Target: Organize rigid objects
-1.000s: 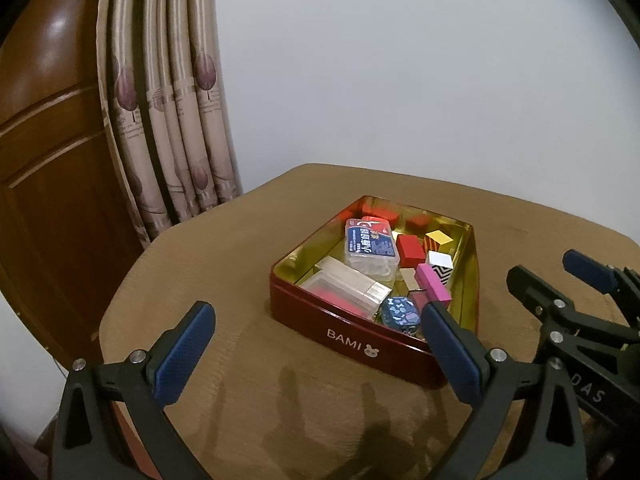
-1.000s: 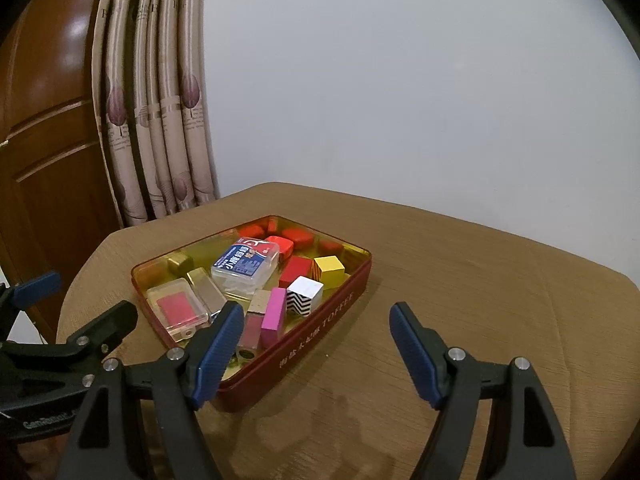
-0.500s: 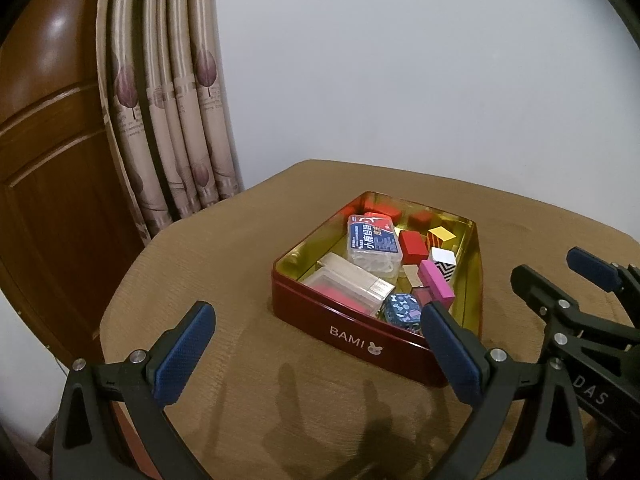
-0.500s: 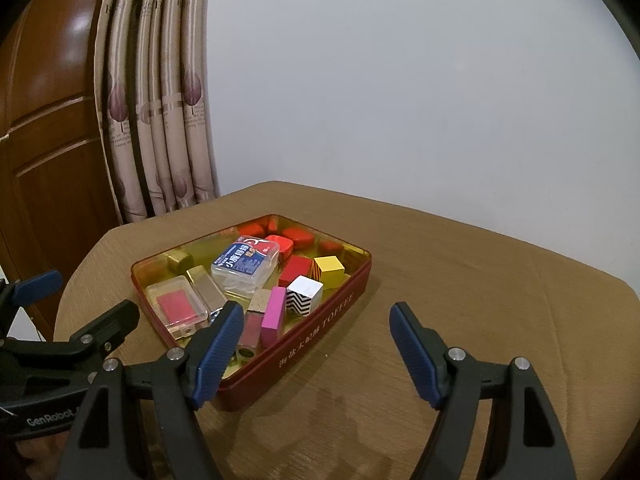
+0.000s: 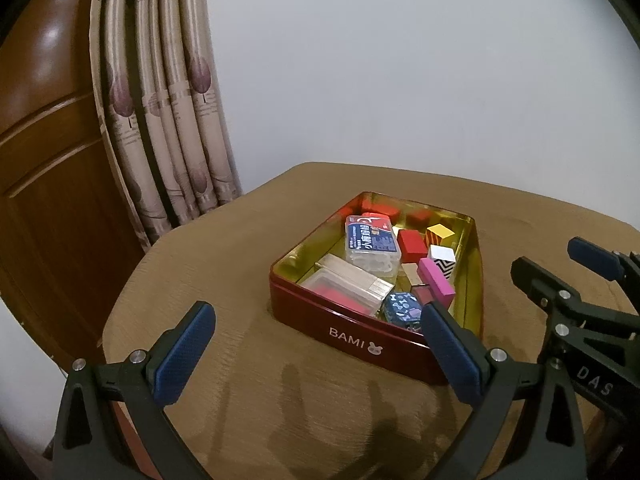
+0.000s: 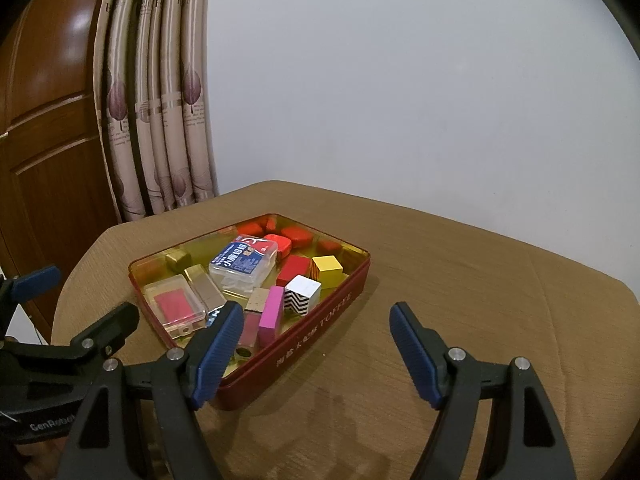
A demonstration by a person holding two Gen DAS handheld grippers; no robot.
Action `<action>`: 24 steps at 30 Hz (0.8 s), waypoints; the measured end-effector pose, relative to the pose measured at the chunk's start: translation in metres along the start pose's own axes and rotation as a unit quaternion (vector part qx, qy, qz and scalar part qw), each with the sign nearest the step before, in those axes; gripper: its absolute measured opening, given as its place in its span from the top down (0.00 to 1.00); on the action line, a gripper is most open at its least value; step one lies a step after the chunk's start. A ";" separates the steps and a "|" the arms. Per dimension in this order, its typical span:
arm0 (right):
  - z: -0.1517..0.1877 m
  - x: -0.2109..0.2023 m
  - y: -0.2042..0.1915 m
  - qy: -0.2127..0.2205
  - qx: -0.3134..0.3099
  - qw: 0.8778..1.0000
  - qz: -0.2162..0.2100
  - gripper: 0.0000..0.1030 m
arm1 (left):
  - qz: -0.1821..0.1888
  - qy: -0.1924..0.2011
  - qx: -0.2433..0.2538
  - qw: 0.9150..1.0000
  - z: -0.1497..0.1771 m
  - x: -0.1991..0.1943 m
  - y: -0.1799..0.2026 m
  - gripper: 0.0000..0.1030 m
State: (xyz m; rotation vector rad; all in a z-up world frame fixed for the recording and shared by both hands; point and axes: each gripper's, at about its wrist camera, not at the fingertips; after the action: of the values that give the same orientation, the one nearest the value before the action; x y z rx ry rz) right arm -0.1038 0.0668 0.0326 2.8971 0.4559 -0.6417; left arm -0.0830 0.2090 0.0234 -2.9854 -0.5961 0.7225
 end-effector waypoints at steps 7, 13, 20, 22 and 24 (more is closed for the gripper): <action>0.000 0.001 0.004 -0.002 -0.001 1.000 0.005 0.25 | 0.005 -0.004 0.014 1.000 0.002 0.003 0.006 0.01; -0.001 0.002 0.004 0.001 -0.002 1.000 0.004 0.25 | 0.009 -0.007 0.016 1.000 0.003 0.004 0.008 0.03; -0.002 0.000 0.002 0.004 -0.001 1.000 0.001 0.25 | 0.006 -0.011 0.019 1.000 0.003 0.005 0.008 0.01; -0.003 -0.001 0.001 0.005 -0.003 1.000 0.002 0.25 | 0.002 -0.008 0.024 1.000 0.002 0.003 0.010 0.01; -0.004 -0.002 0.000 0.008 -0.003 1.000 0.003 0.25 | 0.012 -0.021 0.019 1.000 0.001 0.005 0.010 0.01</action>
State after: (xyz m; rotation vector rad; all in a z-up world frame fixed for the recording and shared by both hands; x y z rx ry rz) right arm -0.1044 0.0673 0.0375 2.8987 0.4515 -0.6162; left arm -0.0756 0.2012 0.0195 -2.9551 -0.5434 0.7915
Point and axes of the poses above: each gripper's, at about its wrist camera, not at the fingertips, and x roughly the way its jaws point, y to its right, z to its underside, and after that the axes turned 8 degrees about y, right-handed
